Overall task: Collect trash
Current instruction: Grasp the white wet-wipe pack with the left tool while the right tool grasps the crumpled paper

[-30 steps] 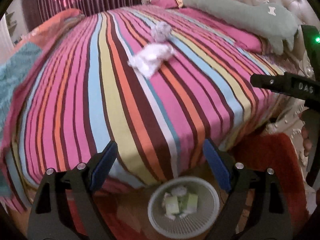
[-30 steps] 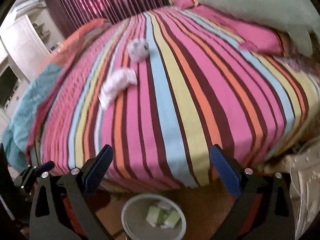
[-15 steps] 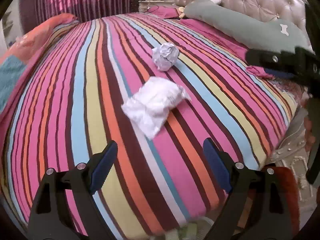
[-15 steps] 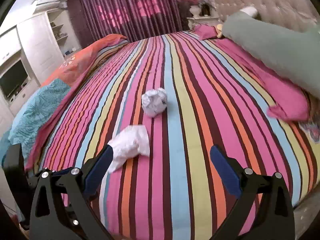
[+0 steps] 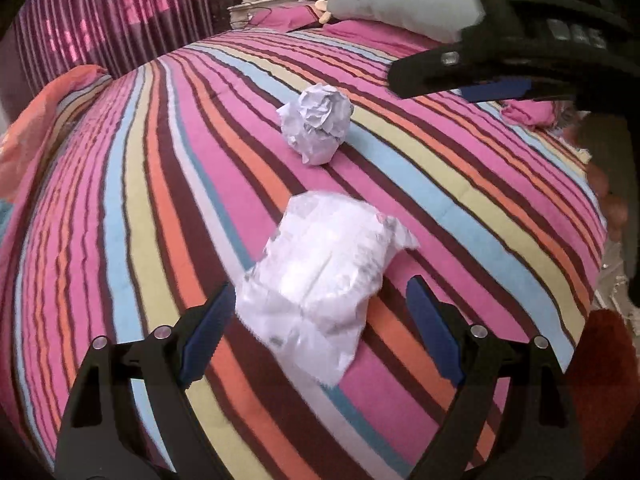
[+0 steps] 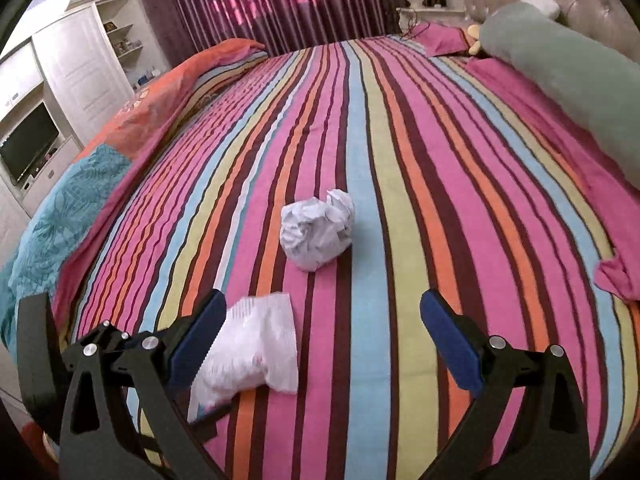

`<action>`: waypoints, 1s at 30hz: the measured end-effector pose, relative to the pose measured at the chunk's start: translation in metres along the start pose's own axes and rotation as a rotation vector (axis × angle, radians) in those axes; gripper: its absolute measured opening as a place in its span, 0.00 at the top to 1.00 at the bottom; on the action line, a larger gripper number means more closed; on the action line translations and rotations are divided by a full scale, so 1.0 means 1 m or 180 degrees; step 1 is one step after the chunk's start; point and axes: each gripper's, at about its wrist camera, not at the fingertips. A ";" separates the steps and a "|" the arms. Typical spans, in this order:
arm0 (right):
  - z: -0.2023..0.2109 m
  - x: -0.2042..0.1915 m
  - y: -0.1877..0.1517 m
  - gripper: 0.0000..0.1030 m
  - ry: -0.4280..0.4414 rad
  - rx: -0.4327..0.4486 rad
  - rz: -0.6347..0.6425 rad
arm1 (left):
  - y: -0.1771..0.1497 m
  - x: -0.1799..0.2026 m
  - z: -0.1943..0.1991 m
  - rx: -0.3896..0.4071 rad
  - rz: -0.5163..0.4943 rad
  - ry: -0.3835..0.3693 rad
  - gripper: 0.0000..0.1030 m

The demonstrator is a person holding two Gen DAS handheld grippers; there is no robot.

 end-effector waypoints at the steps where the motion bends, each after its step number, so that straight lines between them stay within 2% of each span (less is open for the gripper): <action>1: -0.005 -0.001 0.002 0.09 -0.0002 -0.0015 0.0018 | 0.003 -0.002 -0.004 0.0000 -0.0005 -0.0041 0.18; 13: -0.058 -0.006 0.023 0.09 -0.0027 -0.0279 0.0009 | 0.014 -0.007 -0.037 -0.0048 -0.0322 -0.0290 0.18; 18: -0.074 -0.001 0.027 0.09 0.0011 -0.0373 -0.0130 | 0.015 -0.007 -0.044 -0.0044 -0.0381 -0.0287 0.18; 23: -0.087 -0.005 0.031 0.09 -0.0056 -0.0423 -0.0084 | 0.016 -0.005 -0.056 -0.0163 -0.0419 -0.0335 0.17; 25: -0.088 -0.006 0.032 0.09 -0.0127 -0.0381 -0.0061 | 0.017 -0.004 -0.056 -0.0158 -0.0409 -0.0333 0.18; 29: -0.091 -0.005 0.032 0.11 -0.0180 -0.0370 -0.0039 | 0.018 -0.008 -0.058 -0.0199 -0.0184 -0.0342 0.18; 30: -0.091 -0.004 0.032 0.16 -0.0181 -0.0380 -0.0054 | 0.017 -0.009 -0.058 -0.0197 -0.0143 -0.0343 0.18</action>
Point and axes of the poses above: each gripper's, at about its wrist camera, not at the fingertips, and z roughly against the way its jaws point, x to its right, y to its top, and after that the axes turned 11 degrees about -z, right-handed
